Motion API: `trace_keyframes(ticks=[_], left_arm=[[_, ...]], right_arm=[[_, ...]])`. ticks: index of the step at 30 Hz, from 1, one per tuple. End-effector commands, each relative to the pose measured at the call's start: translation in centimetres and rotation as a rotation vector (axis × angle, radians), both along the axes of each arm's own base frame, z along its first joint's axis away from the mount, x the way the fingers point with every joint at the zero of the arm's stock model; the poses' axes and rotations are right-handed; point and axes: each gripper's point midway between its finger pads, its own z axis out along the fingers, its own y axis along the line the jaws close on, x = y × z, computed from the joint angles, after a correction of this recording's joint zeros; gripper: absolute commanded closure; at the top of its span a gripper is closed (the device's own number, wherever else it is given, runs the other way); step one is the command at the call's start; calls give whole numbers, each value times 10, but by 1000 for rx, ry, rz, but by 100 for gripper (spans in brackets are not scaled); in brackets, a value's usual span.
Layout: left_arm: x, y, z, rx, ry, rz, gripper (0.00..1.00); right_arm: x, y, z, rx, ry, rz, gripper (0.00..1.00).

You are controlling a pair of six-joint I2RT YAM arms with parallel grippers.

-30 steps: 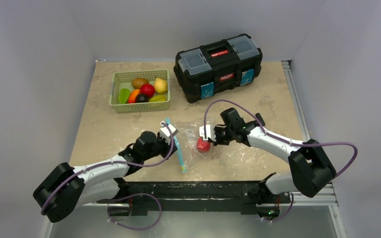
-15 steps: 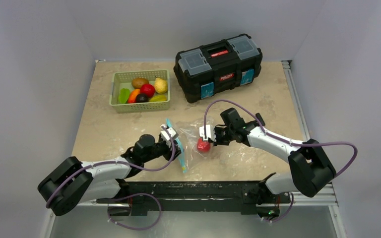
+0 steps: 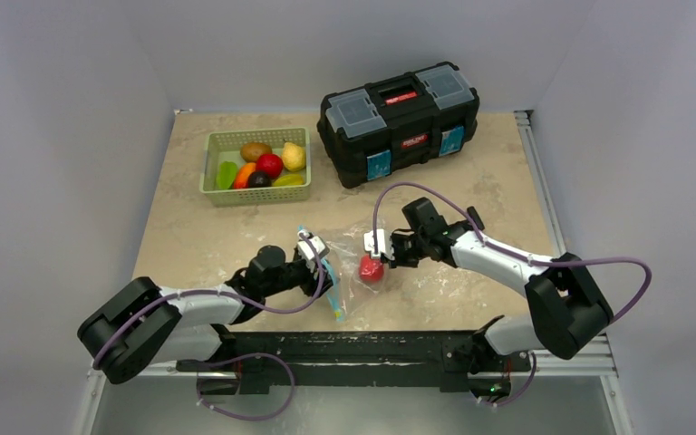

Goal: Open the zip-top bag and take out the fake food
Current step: Adjust the fake fruit in the zipper food storage bag, then pick up the fake fruit from the zipper food storage bag.

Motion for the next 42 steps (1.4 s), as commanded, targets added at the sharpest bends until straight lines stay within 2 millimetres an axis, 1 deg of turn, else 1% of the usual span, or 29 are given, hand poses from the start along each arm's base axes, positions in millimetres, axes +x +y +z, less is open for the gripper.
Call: trace_keyframes(ticks=[1, 12, 20, 28, 33, 35, 36, 38, 40, 42], left_arm=[[1, -19, 24, -75, -71, -74, 44], [-6, -29, 20, -73, -76, -117, 43], [-12, -33, 13, -60, -75, -148, 44], [-14, -36, 12, -49, -90, -165, 46], [-15, -39, 10, -47, -90, -171, 47], [-15, -40, 9, -49, -89, -171, 47], [-14, -40, 10, -51, -91, -172, 47], [-14, -40, 10, -52, -91, -168, 47], [-15, -38, 9, -49, -92, -164, 46], [-17, -35, 6, -41, -94, -163, 45]], right_arm=[[0, 12, 9, 50, 26, 17, 100], [3, 19, 12, 83, 47, -10, 100], [11, 25, 17, 117, 42, -57, 96], [10, 26, 16, 122, 53, -58, 93], [9, 26, 14, 116, 62, -57, 88], [9, 26, 15, 112, 62, -51, 83], [9, 26, 16, 113, 60, -49, 79], [9, 22, 21, 102, 38, -30, 65], [8, 18, 34, 129, 21, -10, 50], [7, 12, 44, 148, 8, 4, 42]])
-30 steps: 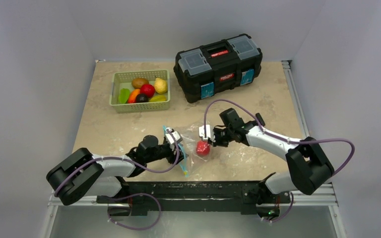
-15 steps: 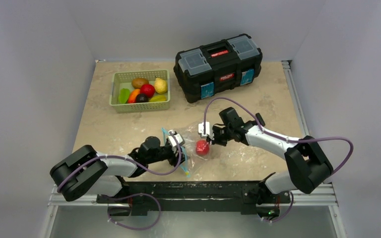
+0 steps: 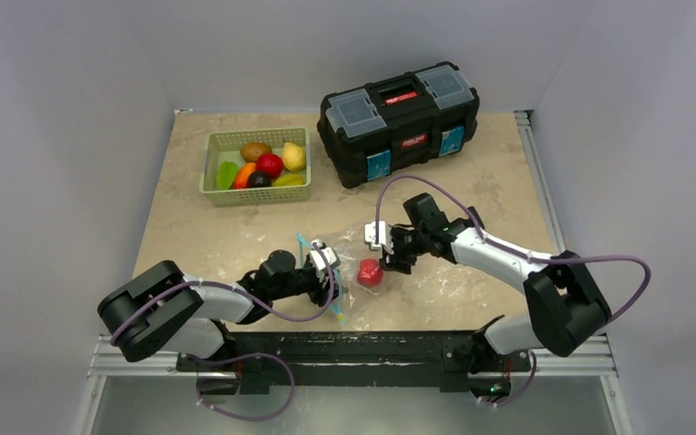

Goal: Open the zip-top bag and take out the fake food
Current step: Pick up the fake fruit from the zipper food storage bag.

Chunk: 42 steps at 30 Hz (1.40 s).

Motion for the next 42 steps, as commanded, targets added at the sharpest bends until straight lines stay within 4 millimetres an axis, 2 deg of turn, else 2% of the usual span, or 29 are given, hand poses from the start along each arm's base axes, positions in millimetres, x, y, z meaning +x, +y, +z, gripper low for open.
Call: trace_keyframes(ticks=[1, 4, 9, 17, 20, 28, 32, 37, 42], left_arm=[[4, -9, 23, -62, -81, -23, 45], [3, -9, 24, -60, -85, -34, 45], [2, -13, 28, -70, -89, -49, 46], [-2, -20, 27, -71, -77, -83, 46], [-3, -25, 25, -73, -71, -103, 47], [1, -36, 18, -50, -87, -120, 45], [5, -37, 15, -30, -107, -112, 42], [8, -38, 16, -32, -132, -100, 38], [7, -43, 24, -58, -150, -109, 30]], right_arm=[[3, 1, 45, 97, -77, 67, 40], [-7, 2, 55, 115, -87, 142, 36], [-13, 3, 41, 37, -72, 204, 40], [-5, -6, 19, -54, -61, 146, 53], [-5, -7, 8, -90, -44, 144, 62], [-21, 10, -6, -105, -16, 213, 76], [-27, 19, -5, -82, -13, 242, 83], [-37, 31, -1, -52, -3, 281, 88], [-41, 36, -1, -45, -6, 301, 88]])
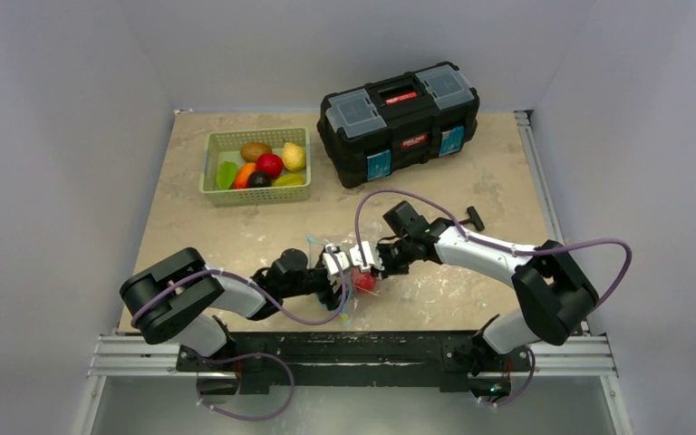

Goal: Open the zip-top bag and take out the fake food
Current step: Pick up the fake fruit from the zipper food storage bag.

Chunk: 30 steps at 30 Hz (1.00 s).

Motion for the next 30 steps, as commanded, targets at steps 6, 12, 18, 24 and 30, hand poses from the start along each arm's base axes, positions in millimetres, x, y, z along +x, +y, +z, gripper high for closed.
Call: trace_keyframes(ticks=[6, 12, 18, 24, 30], left_arm=[[5, -26, 33, -114, -82, -47, 0], [5, -34, 37, -134, -76, -62, 0], [2, -43, 40, -145, -69, -88, 0], [5, -52, 40, -130, -74, -86, 0], [19, -47, 32, -90, -84, 11, 0]], right_arm=[[-10, 24, 15, 93, 11, 63, 86], [-16, 28, 19, 116, 23, 92, 85], [-21, 33, 22, 134, 33, 112, 85], [-22, 39, 27, 153, 51, 103, 88], [-20, 38, 26, 144, 49, 85, 97]])
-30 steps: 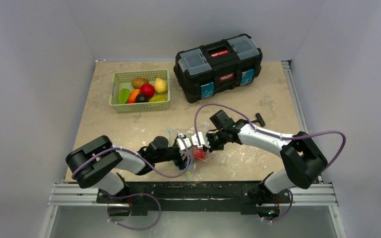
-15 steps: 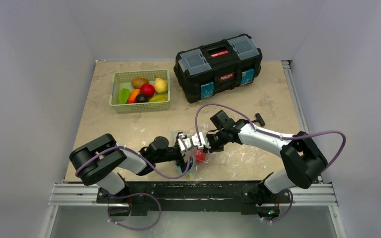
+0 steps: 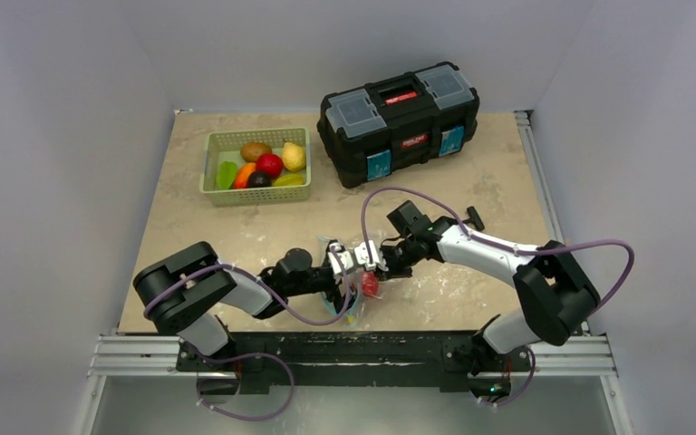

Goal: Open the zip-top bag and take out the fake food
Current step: Pick up the fake fruit from the zipper food storage bag.

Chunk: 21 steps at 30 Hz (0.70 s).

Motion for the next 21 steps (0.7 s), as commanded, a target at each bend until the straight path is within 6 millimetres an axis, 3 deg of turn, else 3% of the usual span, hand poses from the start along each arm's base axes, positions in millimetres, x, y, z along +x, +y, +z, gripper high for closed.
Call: trace_keyframes(ticks=[1, 11, 21], left_arm=[[23, -24, 24, -38, -63, 82, 0], [34, -1, 45, -117, -39, 312, 0], [49, 6, 28, -13, -44, 472, 0]], right_arm=[[-2, 39, 24, 115, -52, 55, 98], [6, 38, 21, 100, -67, 6, 99], [3, 40, 21, 109, -41, -1, 100]])
